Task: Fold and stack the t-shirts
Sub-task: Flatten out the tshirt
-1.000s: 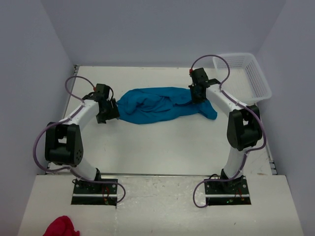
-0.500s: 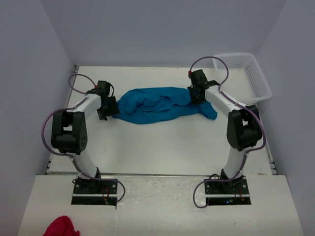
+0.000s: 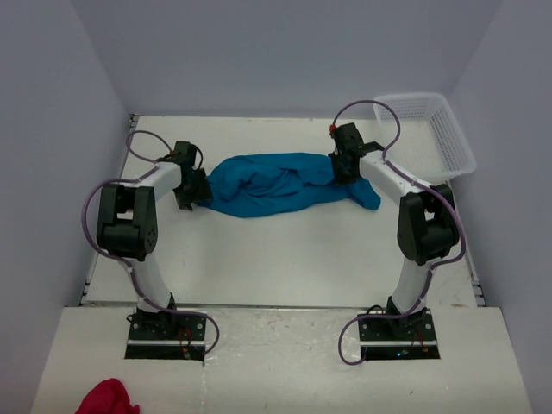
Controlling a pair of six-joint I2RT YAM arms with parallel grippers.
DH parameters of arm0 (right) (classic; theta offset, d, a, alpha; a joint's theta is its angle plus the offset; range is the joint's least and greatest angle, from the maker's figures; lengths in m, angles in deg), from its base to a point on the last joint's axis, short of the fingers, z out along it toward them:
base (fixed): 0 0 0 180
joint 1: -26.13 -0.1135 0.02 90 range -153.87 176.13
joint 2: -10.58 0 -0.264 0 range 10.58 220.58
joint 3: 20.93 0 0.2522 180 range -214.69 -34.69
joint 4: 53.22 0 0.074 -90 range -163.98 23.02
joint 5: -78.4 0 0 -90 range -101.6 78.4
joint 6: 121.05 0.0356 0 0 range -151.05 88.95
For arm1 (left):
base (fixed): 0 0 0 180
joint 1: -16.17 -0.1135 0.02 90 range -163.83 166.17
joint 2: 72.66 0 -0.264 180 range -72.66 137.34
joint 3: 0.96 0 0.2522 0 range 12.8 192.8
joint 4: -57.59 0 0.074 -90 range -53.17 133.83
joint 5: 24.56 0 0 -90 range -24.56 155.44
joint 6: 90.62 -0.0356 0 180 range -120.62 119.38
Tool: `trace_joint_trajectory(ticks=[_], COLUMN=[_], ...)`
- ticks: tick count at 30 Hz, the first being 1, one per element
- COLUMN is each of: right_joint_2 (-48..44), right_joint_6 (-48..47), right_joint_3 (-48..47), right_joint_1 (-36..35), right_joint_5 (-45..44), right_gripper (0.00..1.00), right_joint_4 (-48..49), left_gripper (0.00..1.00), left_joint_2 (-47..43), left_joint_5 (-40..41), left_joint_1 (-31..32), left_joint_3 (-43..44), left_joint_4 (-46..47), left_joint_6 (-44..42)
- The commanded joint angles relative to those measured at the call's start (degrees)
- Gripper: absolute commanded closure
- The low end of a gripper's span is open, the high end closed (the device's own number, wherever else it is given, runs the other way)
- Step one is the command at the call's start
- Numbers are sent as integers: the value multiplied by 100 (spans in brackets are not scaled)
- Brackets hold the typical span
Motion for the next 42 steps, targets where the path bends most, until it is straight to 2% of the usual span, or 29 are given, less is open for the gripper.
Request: trace_joint_trajectory(ticks=[1, 13, 18, 19, 25, 38, 41, 42], right_joint_2=[-304, -436, -480, -489, -542, -647, -673, -674], right_joint_6=[54, 45, 62, 62, 89, 89, 80, 80], right_joint_3=[44, 132, 185, 203, 282, 414, 457, 458], right_joint_1=[-15, -15, -15, -15, -15, -15, -15, -15], right_joint_5=[108, 108, 108, 116, 160, 231, 231, 239], right_gripper=[100, 100, 100, 100, 100, 100, 100, 100], right_joint_4=[136, 163, 189, 198, 242, 321, 356, 339], left_gripper=[37, 42, 50, 54, 66, 77, 81, 87], left_joint_2=[148, 456, 359, 359, 543, 833, 895, 913], left_joint_5=[-62, 131, 439, 466, 501, 738, 756, 765], left_joint_1=[-42, -42, -42, -34, -7, 98, 107, 107], left_joint_3=[240, 241, 144, 126, 126, 126, 144, 144], left_joint_4=[150, 150, 124, 115, 115, 97, 97, 106], left_joint_6=[91, 108, 91, 91, 108, 117, 108, 108])
